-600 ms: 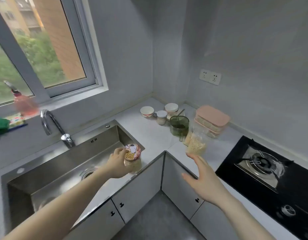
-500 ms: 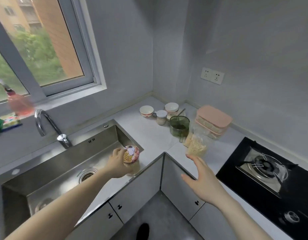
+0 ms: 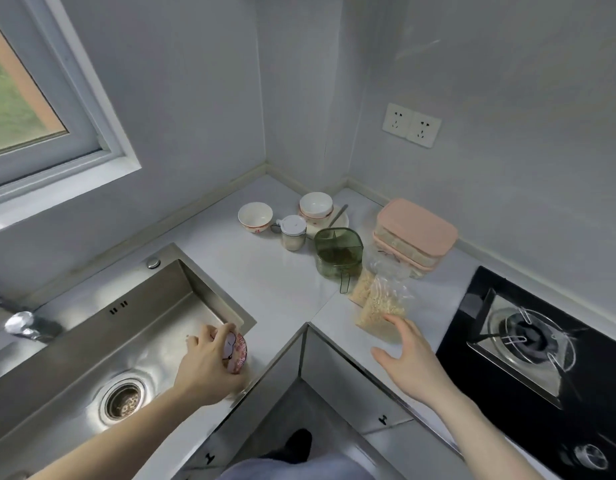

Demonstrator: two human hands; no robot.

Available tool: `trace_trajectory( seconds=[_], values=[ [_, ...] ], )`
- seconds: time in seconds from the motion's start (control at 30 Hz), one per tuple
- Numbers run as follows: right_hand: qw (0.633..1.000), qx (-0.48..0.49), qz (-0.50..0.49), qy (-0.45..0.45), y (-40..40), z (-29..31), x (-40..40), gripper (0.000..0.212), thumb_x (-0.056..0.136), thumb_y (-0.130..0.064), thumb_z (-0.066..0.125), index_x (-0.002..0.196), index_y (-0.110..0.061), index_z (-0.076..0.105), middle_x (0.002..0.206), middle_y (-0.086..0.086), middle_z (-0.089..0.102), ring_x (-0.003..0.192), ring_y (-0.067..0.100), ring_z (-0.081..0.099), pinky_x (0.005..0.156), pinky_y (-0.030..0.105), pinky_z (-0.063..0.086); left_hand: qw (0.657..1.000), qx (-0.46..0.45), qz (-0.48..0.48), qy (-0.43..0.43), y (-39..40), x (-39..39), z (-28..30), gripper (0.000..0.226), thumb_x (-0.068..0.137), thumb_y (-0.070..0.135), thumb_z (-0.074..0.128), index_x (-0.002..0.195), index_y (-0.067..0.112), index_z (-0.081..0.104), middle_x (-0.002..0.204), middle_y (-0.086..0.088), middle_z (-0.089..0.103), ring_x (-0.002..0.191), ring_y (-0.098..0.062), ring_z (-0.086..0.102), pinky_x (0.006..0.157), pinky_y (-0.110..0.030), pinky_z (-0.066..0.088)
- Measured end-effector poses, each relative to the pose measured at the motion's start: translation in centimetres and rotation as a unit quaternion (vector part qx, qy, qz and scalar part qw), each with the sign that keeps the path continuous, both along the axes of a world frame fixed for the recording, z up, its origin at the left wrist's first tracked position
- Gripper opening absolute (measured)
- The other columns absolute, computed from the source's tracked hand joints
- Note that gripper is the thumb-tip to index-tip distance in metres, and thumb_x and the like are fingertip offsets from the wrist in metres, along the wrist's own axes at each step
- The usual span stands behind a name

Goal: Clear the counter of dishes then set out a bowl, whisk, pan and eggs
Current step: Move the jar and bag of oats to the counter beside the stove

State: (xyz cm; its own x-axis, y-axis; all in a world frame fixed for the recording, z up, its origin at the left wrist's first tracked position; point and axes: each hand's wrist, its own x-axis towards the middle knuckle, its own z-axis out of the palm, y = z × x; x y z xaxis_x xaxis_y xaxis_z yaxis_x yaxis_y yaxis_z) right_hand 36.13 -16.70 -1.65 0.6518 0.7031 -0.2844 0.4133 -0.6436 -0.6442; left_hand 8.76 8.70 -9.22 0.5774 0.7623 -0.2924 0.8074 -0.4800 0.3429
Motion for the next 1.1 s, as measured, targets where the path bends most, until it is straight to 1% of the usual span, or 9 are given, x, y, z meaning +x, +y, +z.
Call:
trace_trajectory(
  seconds=[0.07,0.2,0.33,0.47,0.6,0.8,0.97,1.03,1.1],
  values=[
    [1.000,-0.008,-0.019,-0.001,1.2,-0.8,1.3,0.066,0.095,-0.032,0.066,0.153,-0.026,0.036,0.155,-0.011,0.033,0.143,0.012,0.036,0.111,0.024,0.029,1.000,0.004,-0.026,-0.001,1.0,0.3,-0.4,0.091,0.055,0.060,0.066,0.140,0.046,0.034,0.125,0.013,0.036,0.109,-0.019,0.035,0.073,-0.029,0.048],
    [0.998,-0.022,-0.055,-0.018,3.2,-1.9,4.1,0.069,0.092,-0.032,0.071,0.152,-0.022,0.038,0.158,-0.003,0.031,0.145,0.022,0.037,0.121,0.038,0.030,0.997,0.016,-0.072,-0.013,2.7,2.6,-0.2,0.083,0.061,0.056,0.064,0.138,0.045,0.035,0.126,0.013,0.038,0.107,-0.018,0.037,0.079,-0.028,0.048],
    [0.994,-0.030,-0.092,-0.042,4.2,-2.2,6.6,0.074,0.091,-0.028,0.072,0.154,-0.021,0.035,0.160,0.001,0.028,0.147,0.028,0.033,0.121,0.046,0.032,0.996,0.009,-0.092,-0.017,3.7,5.9,-0.2,0.083,0.063,0.053,0.065,0.139,0.045,0.032,0.128,0.012,0.038,0.109,-0.019,0.038,0.077,-0.028,0.045],
    [0.991,-0.060,-0.106,-0.052,4.7,-2.9,8.6,0.076,0.092,-0.027,0.071,0.156,-0.020,0.031,0.161,0.006,0.027,0.147,0.032,0.032,0.120,0.047,0.033,0.994,0.008,-0.104,-0.034,4.0,8.7,-0.5,0.082,0.064,0.056,0.062,0.139,0.044,0.032,0.130,0.010,0.038,0.111,-0.022,0.039,0.079,-0.030,0.046],
    [0.989,-0.088,-0.113,-0.044,5.4,-3.8,9.6,0.076,0.094,-0.029,0.068,0.158,-0.019,0.028,0.160,0.008,0.032,0.145,0.033,0.037,0.117,0.047,0.036,0.993,0.011,-0.103,-0.053,4.0,10.8,-0.8,0.079,0.067,0.061,0.061,0.138,0.045,0.030,0.130,0.009,0.038,0.110,-0.022,0.038,0.083,-0.033,0.050],
    [0.984,-0.110,-0.138,-0.033,6.4,-5.2,9.8,0.069,0.097,-0.027,0.063,0.157,-0.018,0.031,0.156,0.011,0.038,0.139,0.034,0.044,0.111,0.045,0.041,0.991,0.021,-0.124,-0.054,4.7,11.6,-1.4,0.084,0.068,0.065,0.061,0.142,0.044,0.028,0.132,0.007,0.037,0.113,-0.022,0.039,0.086,-0.034,0.052],
    [0.977,-0.114,-0.164,-0.075,6.5,-5.5,10.9,0.070,0.098,-0.023,0.062,0.159,-0.015,0.029,0.161,0.011,0.032,0.145,0.036,0.035,0.117,0.048,0.036,0.988,0.023,-0.140,-0.053,5.0,11.9,-1.5,0.088,0.066,0.067,0.062,0.143,0.045,0.025,0.133,0.007,0.037,0.115,-0.023,0.039,0.088,-0.036,0.053],
    [0.977,-0.130,-0.152,-0.068,6.8,-5.7,11.3,0.067,0.099,-0.024,0.060,0.158,-0.016,0.031,0.158,0.011,0.038,0.143,0.036,0.038,0.115,0.049,0.038,0.988,0.024,-0.142,-0.052,5.2,11.8,-1.6,0.089,0.066,0.066,0.063,0.143,0.045,0.025,0.134,0.007,0.037,0.115,-0.022,0.039,0.088,-0.035,0.053],
    [0.977,-0.142,-0.149,-0.058,7.1,-6.0,11.5,0.061,0.099,-0.029,0.060,0.155,-0.018,0.038,0.149,0.011,0.049,0.137,0.035,0.045,0.111,0.047,0.043,0.988,0.027,-0.146,-0.052,5.3,11.8,-1.6,0.090,0.066,0.065,0.063,0.144,0.045,0.024,0.134,0.007,0.037,0.115,-0.023,0.039,0.087,-0.035,0.054]
  ],
)
